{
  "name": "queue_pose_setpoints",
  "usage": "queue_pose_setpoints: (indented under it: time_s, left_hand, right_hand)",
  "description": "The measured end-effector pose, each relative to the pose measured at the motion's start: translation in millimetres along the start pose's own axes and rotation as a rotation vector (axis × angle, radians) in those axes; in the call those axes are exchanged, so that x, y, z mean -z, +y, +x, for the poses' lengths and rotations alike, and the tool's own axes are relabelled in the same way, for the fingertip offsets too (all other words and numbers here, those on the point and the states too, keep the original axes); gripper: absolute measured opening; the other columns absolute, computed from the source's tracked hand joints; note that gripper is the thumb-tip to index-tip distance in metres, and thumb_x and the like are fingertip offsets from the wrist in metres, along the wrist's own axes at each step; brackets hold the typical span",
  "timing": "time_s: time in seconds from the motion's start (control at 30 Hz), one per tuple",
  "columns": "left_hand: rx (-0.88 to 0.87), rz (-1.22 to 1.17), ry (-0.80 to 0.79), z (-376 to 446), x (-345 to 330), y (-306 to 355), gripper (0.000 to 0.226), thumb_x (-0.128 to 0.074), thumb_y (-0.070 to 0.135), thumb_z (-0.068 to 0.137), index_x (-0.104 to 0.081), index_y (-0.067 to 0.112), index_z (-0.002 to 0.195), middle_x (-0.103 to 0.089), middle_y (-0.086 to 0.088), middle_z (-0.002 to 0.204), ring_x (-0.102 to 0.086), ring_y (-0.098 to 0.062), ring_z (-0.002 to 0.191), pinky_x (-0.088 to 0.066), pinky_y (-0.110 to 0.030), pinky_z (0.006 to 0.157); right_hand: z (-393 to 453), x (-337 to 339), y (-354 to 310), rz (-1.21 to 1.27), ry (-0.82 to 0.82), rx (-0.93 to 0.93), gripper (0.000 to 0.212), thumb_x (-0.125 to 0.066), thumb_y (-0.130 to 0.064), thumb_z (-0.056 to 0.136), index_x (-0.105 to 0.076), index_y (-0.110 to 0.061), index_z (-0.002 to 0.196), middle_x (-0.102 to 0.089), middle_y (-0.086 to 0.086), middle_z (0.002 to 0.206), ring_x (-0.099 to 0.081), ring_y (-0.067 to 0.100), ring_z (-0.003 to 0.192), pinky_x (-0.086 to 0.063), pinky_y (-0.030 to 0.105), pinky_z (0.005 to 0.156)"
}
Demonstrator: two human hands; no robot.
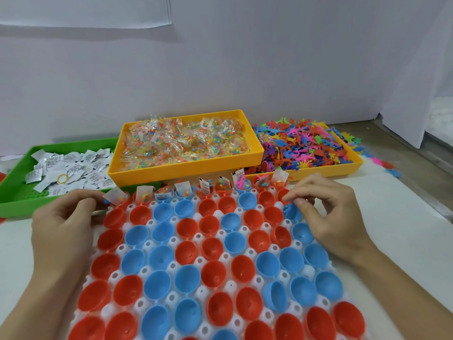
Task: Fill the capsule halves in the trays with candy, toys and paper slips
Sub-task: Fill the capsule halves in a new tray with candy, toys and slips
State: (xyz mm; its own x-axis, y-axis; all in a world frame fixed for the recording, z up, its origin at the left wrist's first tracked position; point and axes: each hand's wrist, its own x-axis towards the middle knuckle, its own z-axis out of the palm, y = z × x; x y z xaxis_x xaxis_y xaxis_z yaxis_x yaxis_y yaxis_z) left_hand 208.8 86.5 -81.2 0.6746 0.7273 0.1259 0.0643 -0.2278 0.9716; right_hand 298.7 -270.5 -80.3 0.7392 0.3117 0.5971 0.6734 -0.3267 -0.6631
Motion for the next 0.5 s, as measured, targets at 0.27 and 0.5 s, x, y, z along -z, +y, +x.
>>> queue_pose_setpoints:
  time_s: [0.27,0.5]
  left_hand:
    - [0.005,-0.007,-0.021,-2.5,0.6,0.6,0.031,-0.050,0.032,0.073,-0.072,0.017,0.090,-0.074,-0.013,0.089,-0.072,-0.037,0.083,-0.054,-0.067,0.081]
    - [0.009,0.000,-0.005,-6.2,-0.4,4.6,0.035,-0.052,0.036,0.071,-0.073,0.018,0.092,-0.075,-0.011,0.090,-0.072,-0.037,0.085,-0.054,-0.065,0.083]
  right_hand:
    - [0.0,0.1,1.0,-0.010,0.013,0.004,0.020,-0.061,0.002,0.083,-0.078,-0.009,0.088,-0.071,-0.003,0.084,-0.062,0.016,0.081,-0.049,0.032,0.064]
    - [-0.1,0.4,0.6,-0.023,0.035,-0.006,0.022,-0.061,0.001,0.083,-0.078,-0.011,0.089,-0.071,-0.004,0.084,-0.063,0.017,0.081,-0.049,0.038,0.064]
